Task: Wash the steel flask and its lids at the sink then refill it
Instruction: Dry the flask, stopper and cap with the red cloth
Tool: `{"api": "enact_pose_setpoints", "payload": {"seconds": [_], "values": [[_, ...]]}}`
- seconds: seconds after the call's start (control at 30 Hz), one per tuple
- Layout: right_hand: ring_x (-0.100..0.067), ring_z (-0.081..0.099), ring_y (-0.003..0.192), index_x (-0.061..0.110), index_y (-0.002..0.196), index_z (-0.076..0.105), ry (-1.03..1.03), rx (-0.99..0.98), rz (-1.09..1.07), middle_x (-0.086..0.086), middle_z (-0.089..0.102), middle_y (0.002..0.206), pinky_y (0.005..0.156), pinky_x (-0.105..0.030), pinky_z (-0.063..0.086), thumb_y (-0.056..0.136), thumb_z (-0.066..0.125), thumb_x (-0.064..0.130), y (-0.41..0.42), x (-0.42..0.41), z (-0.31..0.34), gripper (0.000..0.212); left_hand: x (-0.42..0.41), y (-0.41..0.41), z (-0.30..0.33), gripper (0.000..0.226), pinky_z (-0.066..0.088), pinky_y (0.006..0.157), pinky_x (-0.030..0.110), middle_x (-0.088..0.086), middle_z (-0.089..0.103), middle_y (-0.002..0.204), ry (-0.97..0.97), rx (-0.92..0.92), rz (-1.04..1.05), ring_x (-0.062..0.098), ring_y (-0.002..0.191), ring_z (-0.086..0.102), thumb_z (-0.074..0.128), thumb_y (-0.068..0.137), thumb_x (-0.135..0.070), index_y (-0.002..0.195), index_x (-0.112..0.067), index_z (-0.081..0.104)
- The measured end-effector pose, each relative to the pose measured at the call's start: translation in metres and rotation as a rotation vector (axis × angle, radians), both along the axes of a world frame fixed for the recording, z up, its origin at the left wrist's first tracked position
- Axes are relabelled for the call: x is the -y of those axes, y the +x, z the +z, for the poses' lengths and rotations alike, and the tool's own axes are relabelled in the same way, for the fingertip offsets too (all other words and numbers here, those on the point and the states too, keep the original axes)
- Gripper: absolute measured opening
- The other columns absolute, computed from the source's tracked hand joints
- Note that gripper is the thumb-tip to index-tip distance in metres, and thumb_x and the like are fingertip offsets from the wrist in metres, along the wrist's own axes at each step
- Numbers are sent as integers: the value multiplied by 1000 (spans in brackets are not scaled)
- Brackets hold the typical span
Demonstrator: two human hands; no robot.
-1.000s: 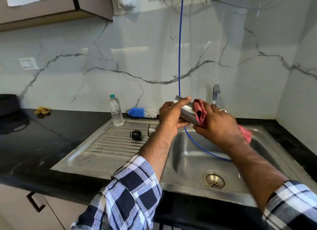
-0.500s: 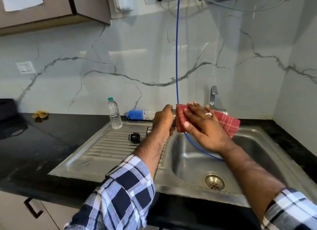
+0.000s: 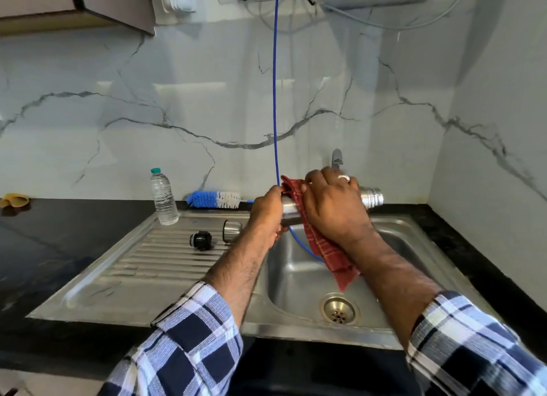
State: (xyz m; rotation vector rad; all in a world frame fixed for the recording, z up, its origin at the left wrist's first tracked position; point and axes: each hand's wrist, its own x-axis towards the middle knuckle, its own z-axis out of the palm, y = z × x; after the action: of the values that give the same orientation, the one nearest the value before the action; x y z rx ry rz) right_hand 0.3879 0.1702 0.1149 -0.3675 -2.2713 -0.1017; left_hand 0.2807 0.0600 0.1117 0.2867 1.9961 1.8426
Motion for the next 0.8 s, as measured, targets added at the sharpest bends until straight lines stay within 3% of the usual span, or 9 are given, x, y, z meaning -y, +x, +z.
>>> {"api": "enact_pose_setpoints", "payload": {"seconds": [0.1,0.17,0.23,0.33,0.43,0.5,0.57,0.67,0.8], "values": [[-31,56,128,22,147,54,89,141,205,-5,60,141,109,-52,38,104,41,44,9,1,-10,50,11,-3,4,35,32,35,10,1,62,69,30,76,-2,8,30,49,48,105,-44,95,-17,67],[-32,42,146,18,162,37,237,279,207,-9,45,163,119,-56,32,95,50,51,12,4,-15,76,18,-3,4,34,29,34,9,0,60,61,-9,68,-34,8,26,47,49,105,-42,88,-17,65],[-35,34,151,12,167,23,356,370,131,-14,34,169,124,-57,26,85,64,51,9,13,-18,100,23,11,11,40,27,31,9,-4,54,45,-32,28,-68,7,24,44,50,106,-38,73,-17,58],[-39,47,139,0,160,31,419,347,17,-21,49,153,122,-56,29,75,80,54,-3,24,-13,112,24,22,19,47,28,31,8,-8,49,36,36,36,-104,5,23,43,50,109,-40,66,-20,52],[-35,64,109,3,134,55,442,302,-4,-13,67,116,107,-51,43,65,86,54,-11,25,5,91,15,6,12,42,48,42,19,0,69,59,37,44,-49,12,44,64,55,102,-48,75,-18,67],[-29,66,95,12,121,59,340,354,30,-5,66,103,98,-46,48,61,82,54,-11,25,20,76,14,4,11,43,67,73,40,8,81,89,4,-24,-34,25,78,78,58,95,-55,95,-17,77],[-22,65,84,20,115,57,163,438,40,3,61,96,84,-38,53,56,81,64,-6,28,34,78,16,5,12,45,63,90,47,6,81,88,-43,-109,-31,28,87,78,56,92,-59,95,-19,78],[-16,68,78,27,102,62,-122,556,82,10,66,88,75,-35,60,50,88,58,0,25,53,66,22,9,19,50,60,87,45,2,76,75,-86,-297,-22,27,80,74,52,87,-62,79,-19,75],[-24,78,84,24,99,77,-699,714,219,4,80,86,83,-35,61,55,96,39,2,6,63,51,24,10,21,61,60,85,44,3,76,73,-146,-431,-40,29,81,75,49,77,-70,77,-16,77]]}}
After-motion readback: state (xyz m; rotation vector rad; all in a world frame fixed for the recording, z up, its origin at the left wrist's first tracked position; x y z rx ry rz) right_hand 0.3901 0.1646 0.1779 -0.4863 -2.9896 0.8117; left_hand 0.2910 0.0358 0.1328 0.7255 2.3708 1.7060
